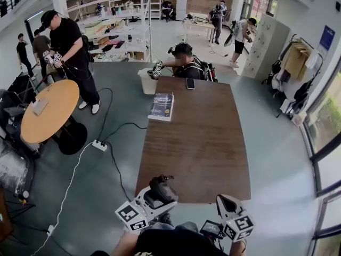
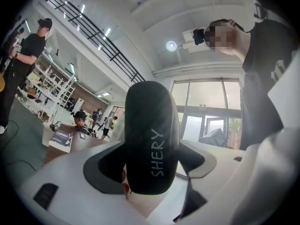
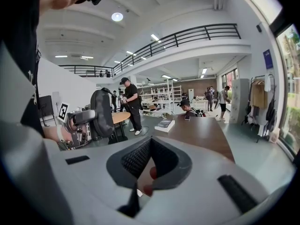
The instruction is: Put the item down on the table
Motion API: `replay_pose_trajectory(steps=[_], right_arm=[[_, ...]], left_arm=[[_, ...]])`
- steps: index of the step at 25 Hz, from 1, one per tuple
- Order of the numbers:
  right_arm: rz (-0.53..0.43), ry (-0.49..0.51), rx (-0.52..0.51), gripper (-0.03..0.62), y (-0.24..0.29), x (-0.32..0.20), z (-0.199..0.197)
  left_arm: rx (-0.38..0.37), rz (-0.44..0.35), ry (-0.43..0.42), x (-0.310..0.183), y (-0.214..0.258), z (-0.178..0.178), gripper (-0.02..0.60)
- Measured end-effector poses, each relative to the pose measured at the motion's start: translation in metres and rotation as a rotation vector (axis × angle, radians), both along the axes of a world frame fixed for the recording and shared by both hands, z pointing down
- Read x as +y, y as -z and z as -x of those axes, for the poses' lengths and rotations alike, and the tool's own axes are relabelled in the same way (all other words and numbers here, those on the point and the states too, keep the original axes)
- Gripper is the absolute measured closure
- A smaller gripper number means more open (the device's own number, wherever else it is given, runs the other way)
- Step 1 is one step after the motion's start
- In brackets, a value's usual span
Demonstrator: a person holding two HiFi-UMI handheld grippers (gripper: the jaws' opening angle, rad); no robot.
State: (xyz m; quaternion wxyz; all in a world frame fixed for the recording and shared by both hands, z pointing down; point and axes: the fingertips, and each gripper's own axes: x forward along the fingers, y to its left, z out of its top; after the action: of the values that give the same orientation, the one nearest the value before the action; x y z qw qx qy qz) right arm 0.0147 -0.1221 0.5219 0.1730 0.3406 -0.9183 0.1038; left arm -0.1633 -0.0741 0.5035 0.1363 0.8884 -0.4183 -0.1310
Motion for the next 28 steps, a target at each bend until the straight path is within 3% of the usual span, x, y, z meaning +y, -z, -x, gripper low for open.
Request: replay_pose_trajectory(steps=[18, 28], right_arm=[[0.013, -0.059, -0.008, 0.609, -0.006, 0.012, -0.016], [0.0, -0.027, -0.015, 0.609, -0.007, -0.008, -0.014]], left_arm=[[-0.005, 0.007, -0.044, -0.001, -0.003, -0.006, 0.239], [-0.019, 0.007, -0.03, -0.017, -0.003, -0.011, 0.239]])
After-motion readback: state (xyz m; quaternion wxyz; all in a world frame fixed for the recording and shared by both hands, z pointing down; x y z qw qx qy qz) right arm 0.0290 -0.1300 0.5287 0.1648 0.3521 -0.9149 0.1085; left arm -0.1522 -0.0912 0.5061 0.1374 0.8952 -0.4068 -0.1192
